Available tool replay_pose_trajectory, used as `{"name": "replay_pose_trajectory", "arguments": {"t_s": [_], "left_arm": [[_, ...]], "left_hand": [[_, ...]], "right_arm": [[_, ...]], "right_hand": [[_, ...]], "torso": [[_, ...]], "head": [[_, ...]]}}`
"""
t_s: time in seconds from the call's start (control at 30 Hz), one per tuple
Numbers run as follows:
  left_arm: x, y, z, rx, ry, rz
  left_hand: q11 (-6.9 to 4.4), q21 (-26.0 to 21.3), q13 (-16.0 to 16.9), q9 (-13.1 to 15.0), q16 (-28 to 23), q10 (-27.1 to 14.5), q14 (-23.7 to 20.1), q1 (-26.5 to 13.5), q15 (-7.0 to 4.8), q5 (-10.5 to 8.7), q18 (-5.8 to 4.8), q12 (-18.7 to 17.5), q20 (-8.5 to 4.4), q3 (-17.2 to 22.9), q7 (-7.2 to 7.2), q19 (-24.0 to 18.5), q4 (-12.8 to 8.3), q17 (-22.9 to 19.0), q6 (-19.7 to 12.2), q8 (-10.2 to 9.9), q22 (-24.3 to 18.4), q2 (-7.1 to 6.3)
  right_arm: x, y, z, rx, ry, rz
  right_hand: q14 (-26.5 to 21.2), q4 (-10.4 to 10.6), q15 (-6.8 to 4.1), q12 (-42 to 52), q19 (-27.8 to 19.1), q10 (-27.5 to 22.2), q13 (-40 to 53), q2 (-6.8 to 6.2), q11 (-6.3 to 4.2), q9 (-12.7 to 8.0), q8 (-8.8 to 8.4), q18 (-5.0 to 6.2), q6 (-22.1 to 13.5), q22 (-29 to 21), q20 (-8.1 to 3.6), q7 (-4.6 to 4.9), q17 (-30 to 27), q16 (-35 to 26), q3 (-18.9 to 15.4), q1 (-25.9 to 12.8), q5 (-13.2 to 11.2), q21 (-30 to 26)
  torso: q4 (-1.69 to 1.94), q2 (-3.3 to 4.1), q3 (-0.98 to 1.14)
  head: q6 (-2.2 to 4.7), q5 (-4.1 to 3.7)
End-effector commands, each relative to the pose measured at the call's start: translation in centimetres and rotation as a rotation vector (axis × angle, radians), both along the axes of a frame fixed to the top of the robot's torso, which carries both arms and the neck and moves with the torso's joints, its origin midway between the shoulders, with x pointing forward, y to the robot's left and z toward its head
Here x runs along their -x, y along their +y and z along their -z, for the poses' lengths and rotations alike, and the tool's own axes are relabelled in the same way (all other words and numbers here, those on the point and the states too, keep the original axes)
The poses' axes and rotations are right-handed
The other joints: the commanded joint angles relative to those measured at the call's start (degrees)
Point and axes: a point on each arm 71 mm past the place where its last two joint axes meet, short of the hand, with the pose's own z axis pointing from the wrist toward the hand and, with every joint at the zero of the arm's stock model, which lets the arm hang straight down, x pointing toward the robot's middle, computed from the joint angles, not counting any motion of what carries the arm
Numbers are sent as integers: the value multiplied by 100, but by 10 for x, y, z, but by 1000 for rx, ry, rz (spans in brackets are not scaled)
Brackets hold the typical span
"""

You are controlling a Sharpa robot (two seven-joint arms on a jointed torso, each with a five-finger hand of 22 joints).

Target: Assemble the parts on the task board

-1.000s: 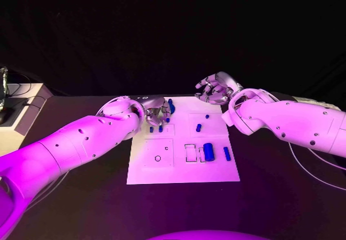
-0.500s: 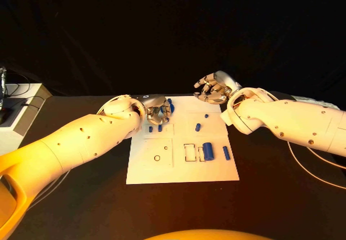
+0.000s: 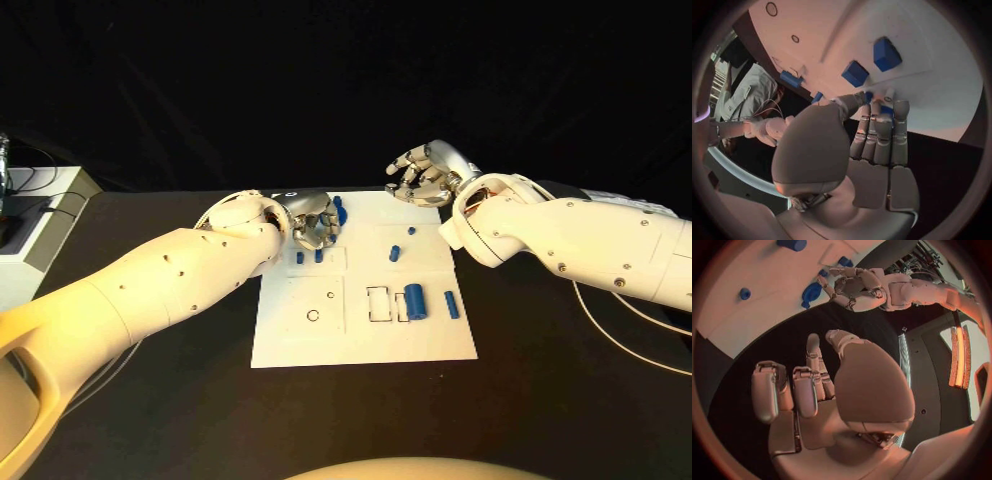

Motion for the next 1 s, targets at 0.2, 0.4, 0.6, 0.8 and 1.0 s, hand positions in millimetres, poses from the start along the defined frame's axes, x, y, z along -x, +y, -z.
{"name": "replay_pose_trajectory", "arguments": {"t_s": [0.2,0.4,0.6,0.8,1.0], "left_arm": [[1,-4,3,-13,24,8],[1,-6,3,-8,24,14],[1,-6,4,-8,25,18],[1,-5,4,-4,19,19],[0,-4,3,6,2,13]], "left_hand": [[16,69,-19,-17,62,52,70,-64,10,-26,-41,-54,1,31,5,61,-9,33,30,-63,46,8],[5,135,-29,-21,106,105,114,-62,4,-26,-55,-64,-2,61,-5,120,-30,86,57,-80,123,45],[-72,294,-32,4,206,335,247,-42,-57,-26,-84,-55,-41,124,-5,257,-113,237,260,-49,306,165],[-196,497,-15,57,321,689,485,-24,-168,-26,-131,-63,-128,146,-18,452,-249,508,531,8,546,297],[-235,649,-20,81,398,881,693,-4,-218,-25,-170,-170,-194,180,-30,614,-385,766,629,-25,724,352]], "right_arm": [[0,2,-1,10,-10,-13],[0,2,-1,9,-11,-13],[0,2,-1,9,-12,-13],[1,2,-1,6,-10,-12],[1,2,-1,5,-9,-12]], "right_hand": [[382,-2,-34,-14,240,34,-5,-37,2,5,18,92,20,823,-43,30,608,-33,27,-3,-3,8],[382,-2,-35,-26,239,36,-16,-42,3,5,18,93,20,821,-43,30,608,-33,27,-8,-4,4],[382,-2,-35,-26,239,36,-16,-42,3,5,18,93,20,821,-43,30,608,-33,27,-8,-4,4],[379,0,-34,-37,233,39,-26,-42,3,7,20,97,22,809,-43,29,595,-39,28,-13,-4,-13],[379,0,-34,-37,233,39,-26,-42,3,7,20,97,22,809,-43,29,595,-39,28,-13,-4,-13]], "torso": [[8,-2,-2],[3,-4,-3],[7,-12,-4],[5,-11,-2],[2,-6,-3]], "head": [[-33,-15],[-42,-14],[-48,-18],[-49,-15],[-44,-20]]}}
